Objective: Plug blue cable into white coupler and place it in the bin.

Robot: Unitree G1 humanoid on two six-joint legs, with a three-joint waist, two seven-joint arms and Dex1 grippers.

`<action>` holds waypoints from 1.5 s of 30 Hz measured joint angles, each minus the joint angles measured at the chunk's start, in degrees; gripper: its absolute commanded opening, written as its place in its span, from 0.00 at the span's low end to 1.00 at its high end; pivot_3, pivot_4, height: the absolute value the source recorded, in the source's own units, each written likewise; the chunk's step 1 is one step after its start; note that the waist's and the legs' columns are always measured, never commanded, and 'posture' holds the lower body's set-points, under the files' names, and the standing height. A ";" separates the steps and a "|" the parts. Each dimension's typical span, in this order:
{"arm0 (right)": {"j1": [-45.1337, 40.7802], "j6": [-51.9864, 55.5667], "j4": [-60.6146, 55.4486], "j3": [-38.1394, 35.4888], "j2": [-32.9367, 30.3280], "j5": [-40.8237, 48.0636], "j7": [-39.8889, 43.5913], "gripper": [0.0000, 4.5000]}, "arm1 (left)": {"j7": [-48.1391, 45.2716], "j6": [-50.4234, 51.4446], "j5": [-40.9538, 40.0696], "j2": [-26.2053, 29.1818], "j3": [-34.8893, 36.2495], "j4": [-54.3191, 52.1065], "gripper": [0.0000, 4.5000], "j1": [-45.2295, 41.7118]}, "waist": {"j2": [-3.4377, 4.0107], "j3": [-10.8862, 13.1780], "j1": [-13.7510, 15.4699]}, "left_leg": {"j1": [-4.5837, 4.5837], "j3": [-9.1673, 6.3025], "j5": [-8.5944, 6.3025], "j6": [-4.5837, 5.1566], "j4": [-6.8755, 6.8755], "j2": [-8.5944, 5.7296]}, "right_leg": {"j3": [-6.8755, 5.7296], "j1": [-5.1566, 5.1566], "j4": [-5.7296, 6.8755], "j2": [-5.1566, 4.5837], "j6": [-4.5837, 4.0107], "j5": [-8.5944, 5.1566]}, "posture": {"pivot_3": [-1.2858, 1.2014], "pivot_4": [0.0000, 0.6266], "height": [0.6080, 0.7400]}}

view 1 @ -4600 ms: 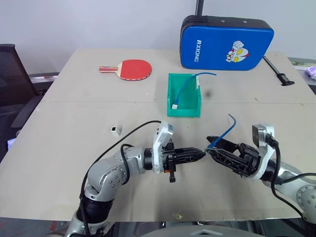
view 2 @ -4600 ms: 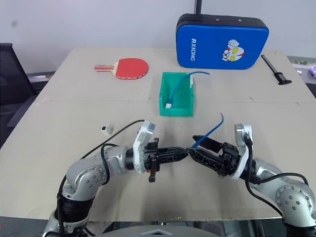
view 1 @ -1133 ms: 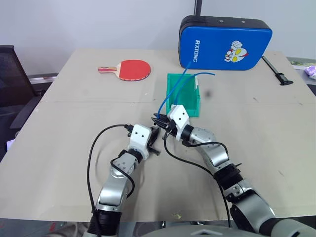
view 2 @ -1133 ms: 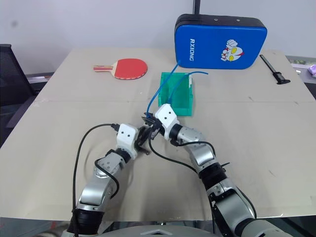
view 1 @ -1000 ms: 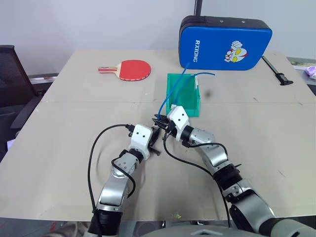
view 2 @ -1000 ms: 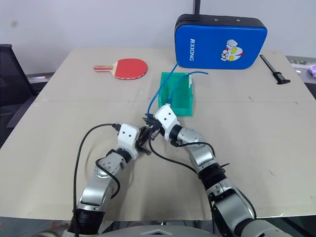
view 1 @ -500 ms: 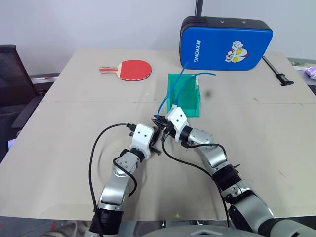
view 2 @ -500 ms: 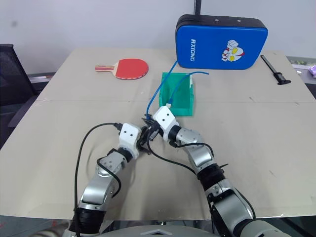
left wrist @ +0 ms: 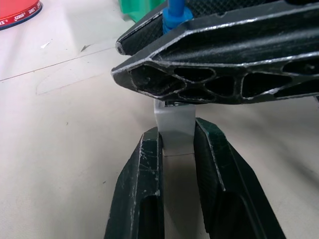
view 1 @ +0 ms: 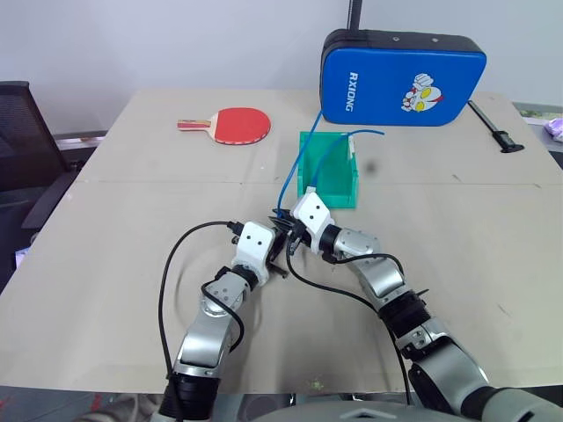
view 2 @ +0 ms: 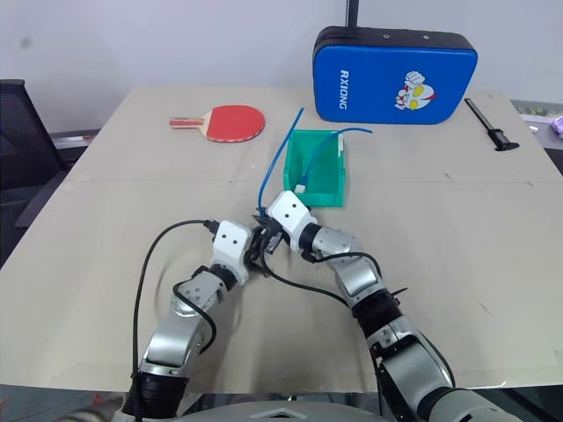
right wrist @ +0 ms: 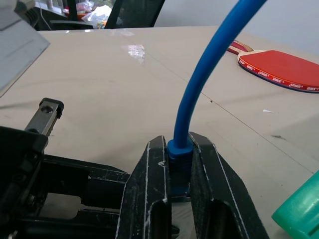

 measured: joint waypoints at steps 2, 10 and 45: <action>-0.01 1.16 -0.35 0.06 0.34 -0.39 -0.65 0.00 | 0.00 0.12 0.01 0.09 0.01 0.00 0.07 -0.01 | 0.04 -0.04 -0.03 | 0.01 0.00 0.00 0.00 0.00 0.00 | 0.01 0.00 0.00 0.00 0.00 0.00 | 0.52 0.24 0.91; -1.74 10.08 -0.10 0.30 1.03 -0.53 -0.35 0.00 | 0.02 1.15 0.02 0.40 0.43 0.28 0.07 0.09 | 0.25 -0.76 -0.76 | 0.26 0.00 -0.01 0.00 -0.12 0.02 | 0.02 0.12 0.00 0.00 -0.02 -0.01 | 0.52 0.24 0.91; -26.06 35.11 8.19 -17.96 -11.46 19.02 5.87 0.23 | -8.91 44.77 -44.70 24.90 22.28 -27.64 0.79 -16.30 | 0.04 0.90 -1.64 | -0.97 -0.67 0.34 -0.58 -0.30 -0.03 | -0.62 -0.46 -0.56 0.15 0.20 0.17 | 0.52 0.24 0.91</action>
